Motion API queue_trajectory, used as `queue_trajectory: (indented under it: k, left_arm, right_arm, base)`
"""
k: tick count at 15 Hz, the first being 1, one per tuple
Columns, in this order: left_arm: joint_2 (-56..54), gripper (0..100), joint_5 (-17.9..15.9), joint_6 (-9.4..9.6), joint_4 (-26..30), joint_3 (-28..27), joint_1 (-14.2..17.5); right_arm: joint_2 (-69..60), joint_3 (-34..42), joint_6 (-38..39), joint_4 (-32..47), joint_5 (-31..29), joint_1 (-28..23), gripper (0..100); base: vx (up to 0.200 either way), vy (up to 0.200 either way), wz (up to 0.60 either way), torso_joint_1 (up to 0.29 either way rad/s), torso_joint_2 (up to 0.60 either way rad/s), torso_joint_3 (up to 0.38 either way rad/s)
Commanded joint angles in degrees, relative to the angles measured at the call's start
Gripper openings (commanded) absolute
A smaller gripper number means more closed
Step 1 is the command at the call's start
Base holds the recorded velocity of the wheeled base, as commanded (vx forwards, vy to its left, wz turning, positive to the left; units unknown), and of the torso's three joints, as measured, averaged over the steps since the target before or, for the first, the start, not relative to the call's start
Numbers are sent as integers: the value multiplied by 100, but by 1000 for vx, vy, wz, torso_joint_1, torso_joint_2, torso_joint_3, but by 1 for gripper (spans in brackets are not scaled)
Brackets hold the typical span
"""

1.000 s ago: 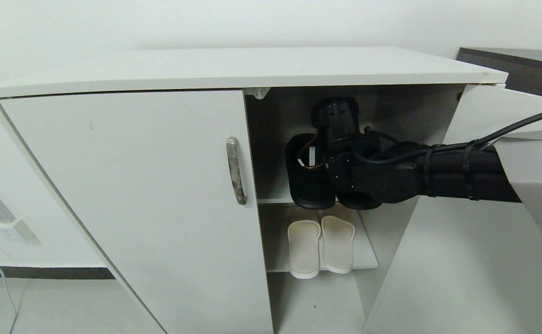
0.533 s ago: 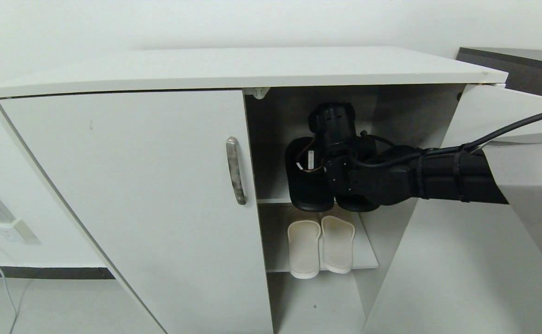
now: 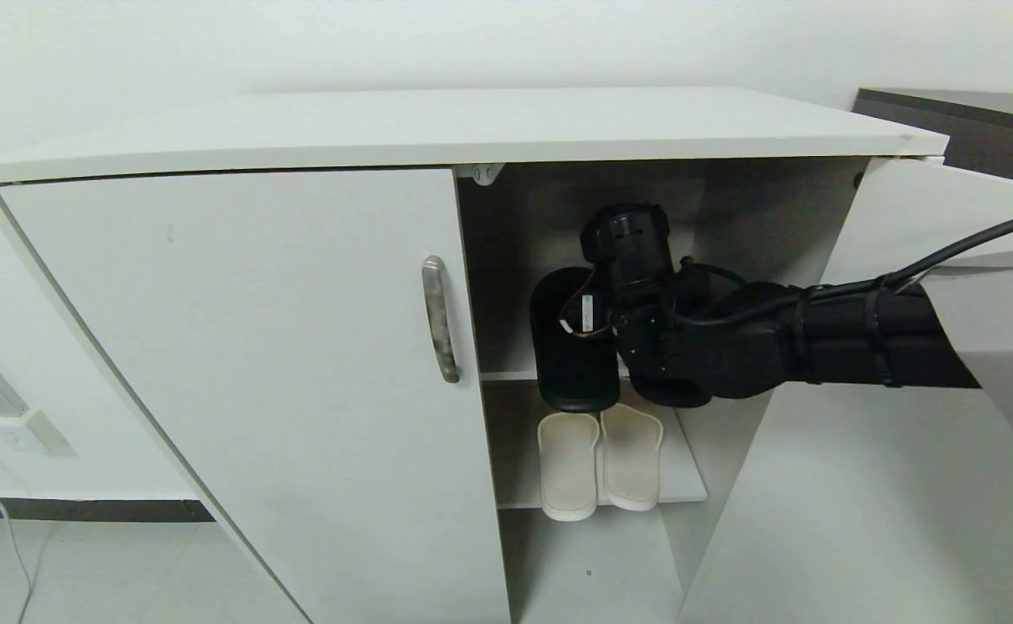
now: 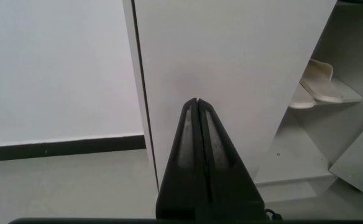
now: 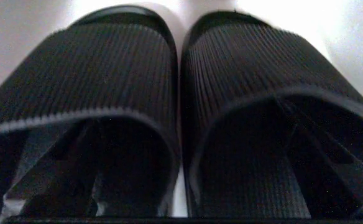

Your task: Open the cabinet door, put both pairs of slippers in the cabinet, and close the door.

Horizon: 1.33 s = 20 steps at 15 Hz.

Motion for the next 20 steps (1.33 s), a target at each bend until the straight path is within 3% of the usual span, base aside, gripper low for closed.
queue_trajectory:
  k: [1,8,16,17,20]
  left_arm:
    - [-1,0,-2,-1,-1,0,1]
    - [-1,0,-2,-1,-10,0,1]
    - [-1,0,-2,-1,-1,0,1]
    - [-1,0,-10,-1,-1,0,1]
    - [-1,0,-10,8,-1,0,1]
  right_arm:
    - [-324,236,10,5,-2,101,100]
    - [-1098,1124,54,-4,-20,497,100]
    - [-2311,2627,160,-302,-37,1323,100]
    - [-2372,2899,125,-601,-11,1376,0]
    - [-2416,3558,-34,-1586,112,1472,0]
  base:
    - [0,0,0,0,0,0]
    - [0,0,0,0,0,0]
    - [0,0,0,0,0,0]
    - [0,0,0,0,0,0]
    - [0,0,0,0,0,0]
